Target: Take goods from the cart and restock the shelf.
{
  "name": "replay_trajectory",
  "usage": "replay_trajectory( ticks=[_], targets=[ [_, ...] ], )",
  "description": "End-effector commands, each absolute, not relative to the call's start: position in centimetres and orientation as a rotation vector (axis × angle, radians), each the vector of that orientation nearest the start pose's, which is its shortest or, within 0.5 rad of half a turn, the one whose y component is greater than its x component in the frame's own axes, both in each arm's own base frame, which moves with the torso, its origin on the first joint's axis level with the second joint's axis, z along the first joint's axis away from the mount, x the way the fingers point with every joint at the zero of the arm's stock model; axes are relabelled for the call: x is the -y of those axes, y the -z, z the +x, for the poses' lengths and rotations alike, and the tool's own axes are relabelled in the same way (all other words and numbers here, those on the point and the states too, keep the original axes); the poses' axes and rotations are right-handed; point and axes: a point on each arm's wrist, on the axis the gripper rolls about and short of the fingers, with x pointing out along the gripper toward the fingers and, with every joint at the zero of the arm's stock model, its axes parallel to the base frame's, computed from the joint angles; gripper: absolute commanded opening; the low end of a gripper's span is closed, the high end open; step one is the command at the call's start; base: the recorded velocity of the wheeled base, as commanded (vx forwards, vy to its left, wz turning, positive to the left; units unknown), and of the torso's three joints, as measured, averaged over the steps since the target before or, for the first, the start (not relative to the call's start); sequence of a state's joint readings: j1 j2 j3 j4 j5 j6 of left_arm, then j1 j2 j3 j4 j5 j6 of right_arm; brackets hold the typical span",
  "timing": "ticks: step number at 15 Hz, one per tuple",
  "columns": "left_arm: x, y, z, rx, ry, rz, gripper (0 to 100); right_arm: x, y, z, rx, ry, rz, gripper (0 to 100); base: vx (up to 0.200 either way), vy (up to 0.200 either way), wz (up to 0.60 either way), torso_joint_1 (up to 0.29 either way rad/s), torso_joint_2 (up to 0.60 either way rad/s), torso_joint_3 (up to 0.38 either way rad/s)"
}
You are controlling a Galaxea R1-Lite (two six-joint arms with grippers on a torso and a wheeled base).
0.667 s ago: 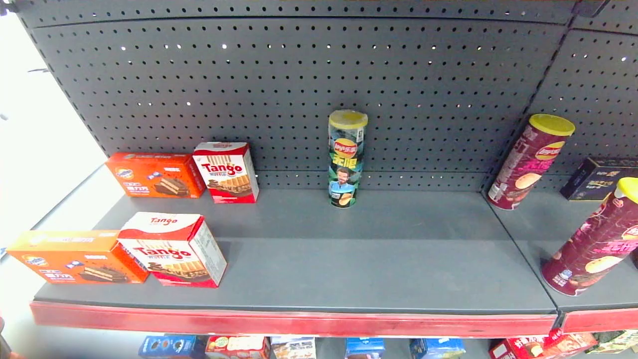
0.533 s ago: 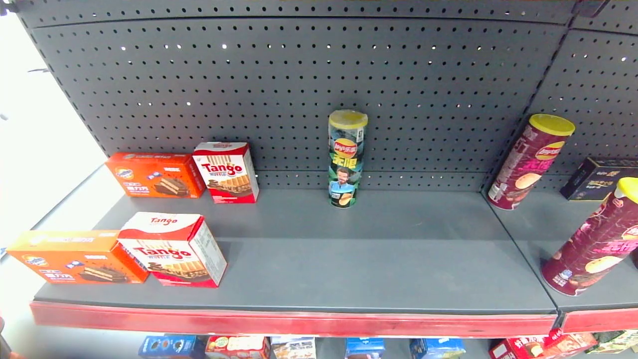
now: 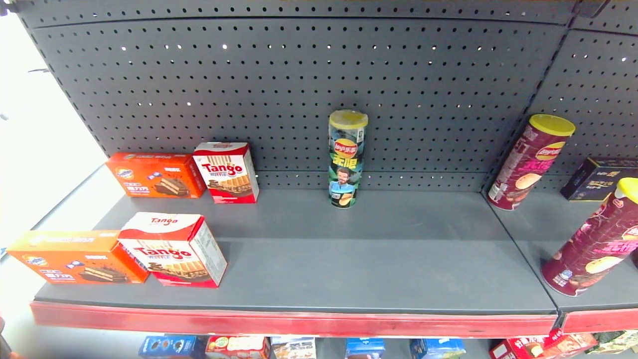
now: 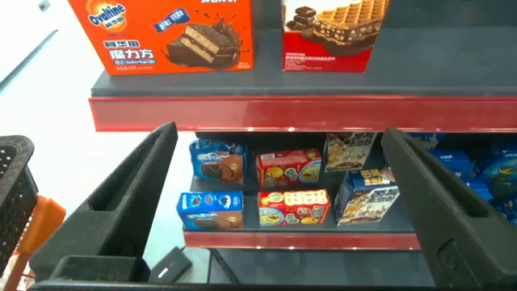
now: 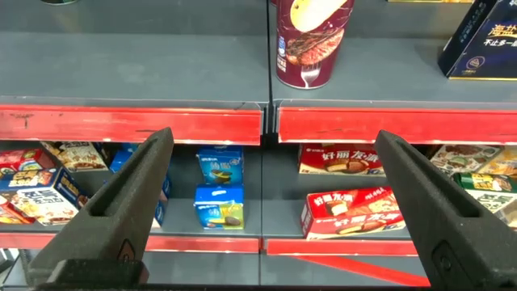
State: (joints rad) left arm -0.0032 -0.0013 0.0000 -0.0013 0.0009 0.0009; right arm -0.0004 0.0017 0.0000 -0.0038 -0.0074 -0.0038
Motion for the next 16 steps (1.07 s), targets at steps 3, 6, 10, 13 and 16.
replay_trajectory(
  ticks=[3,6,10,13,16],
  targets=[
    [-0.01,-7.56,-2.28,0.002,0.002,0.002,100,0.01,-7.6,-2.26,0.002,0.009,-0.005,100,0.0,0.0,0.6,0.002,0.0,0.007],
    [-0.01,-7.56,-2.28,0.002,0.002,0.002,100,0.02,-7.6,-2.26,0.002,0.008,-0.005,100,0.0,0.0,0.6,0.002,0.01,-0.001],
    [-0.01,-7.56,-2.28,0.002,0.003,0.002,100,0.01,-7.6,-2.26,0.002,0.009,-0.005,100,0.0,0.0,0.6,0.005,0.0,0.001],
    [-0.01,-7.56,-2.28,0.002,0.002,0.002,100,0.02,-7.59,-2.26,0.0,0.009,-0.005,100,0.0,0.0,0.2,-0.001,0.0,0.001],
    [0.0,-7.56,-2.28,0.002,0.006,0.003,100,0.02,-7.6,-2.27,0.003,0.009,-0.002,100,0.0,0.0,0.0,0.0,0.0,0.0]
  ],
)
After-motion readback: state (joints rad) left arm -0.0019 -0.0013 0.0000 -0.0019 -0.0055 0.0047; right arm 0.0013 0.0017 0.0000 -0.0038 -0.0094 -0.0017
